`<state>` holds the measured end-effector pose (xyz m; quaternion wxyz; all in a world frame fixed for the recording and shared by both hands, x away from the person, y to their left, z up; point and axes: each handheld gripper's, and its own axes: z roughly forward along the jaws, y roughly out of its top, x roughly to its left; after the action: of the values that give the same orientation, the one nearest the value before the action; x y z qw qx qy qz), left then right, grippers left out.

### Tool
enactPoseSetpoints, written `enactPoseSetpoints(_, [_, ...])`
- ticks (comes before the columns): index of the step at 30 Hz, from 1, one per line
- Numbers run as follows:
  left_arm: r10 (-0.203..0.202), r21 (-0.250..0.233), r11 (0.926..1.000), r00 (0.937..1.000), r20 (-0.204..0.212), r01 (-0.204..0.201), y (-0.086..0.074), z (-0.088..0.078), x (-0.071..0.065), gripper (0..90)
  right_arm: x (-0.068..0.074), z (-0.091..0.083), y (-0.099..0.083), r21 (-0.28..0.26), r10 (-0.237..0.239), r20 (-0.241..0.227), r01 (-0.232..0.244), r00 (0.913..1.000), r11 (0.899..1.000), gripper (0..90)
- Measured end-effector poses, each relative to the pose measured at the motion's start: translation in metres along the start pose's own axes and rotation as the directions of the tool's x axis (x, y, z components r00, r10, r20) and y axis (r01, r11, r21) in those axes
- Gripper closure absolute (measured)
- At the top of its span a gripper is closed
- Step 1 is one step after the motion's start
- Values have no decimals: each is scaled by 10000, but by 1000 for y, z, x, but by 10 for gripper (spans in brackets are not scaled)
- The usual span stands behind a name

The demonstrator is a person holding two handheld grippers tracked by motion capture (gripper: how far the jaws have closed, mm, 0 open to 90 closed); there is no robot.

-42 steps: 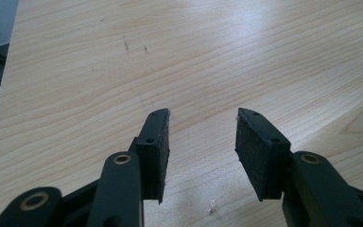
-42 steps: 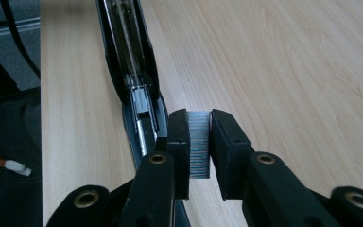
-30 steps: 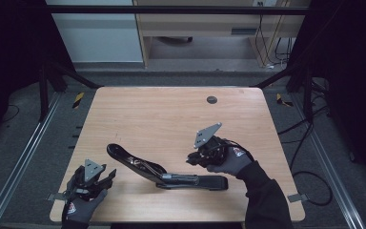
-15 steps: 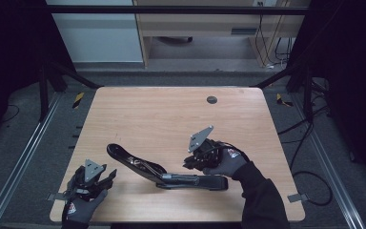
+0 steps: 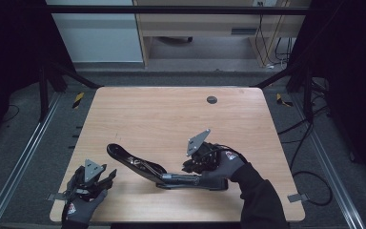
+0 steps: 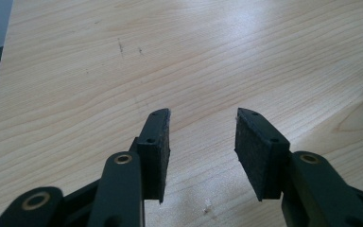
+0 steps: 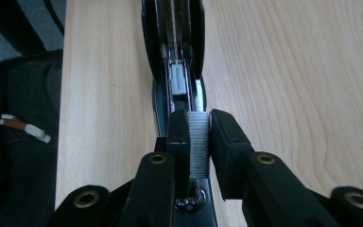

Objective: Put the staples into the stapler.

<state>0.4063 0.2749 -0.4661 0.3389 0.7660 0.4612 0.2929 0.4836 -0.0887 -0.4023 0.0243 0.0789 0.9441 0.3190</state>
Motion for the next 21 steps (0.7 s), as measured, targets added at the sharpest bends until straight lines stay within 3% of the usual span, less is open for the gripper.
enactPoseSetpoints(21, [-15,-9,10000,10000,25,15,0,0,0,551,0,20,-10,490,-209,-325,225,9993,9985,787])
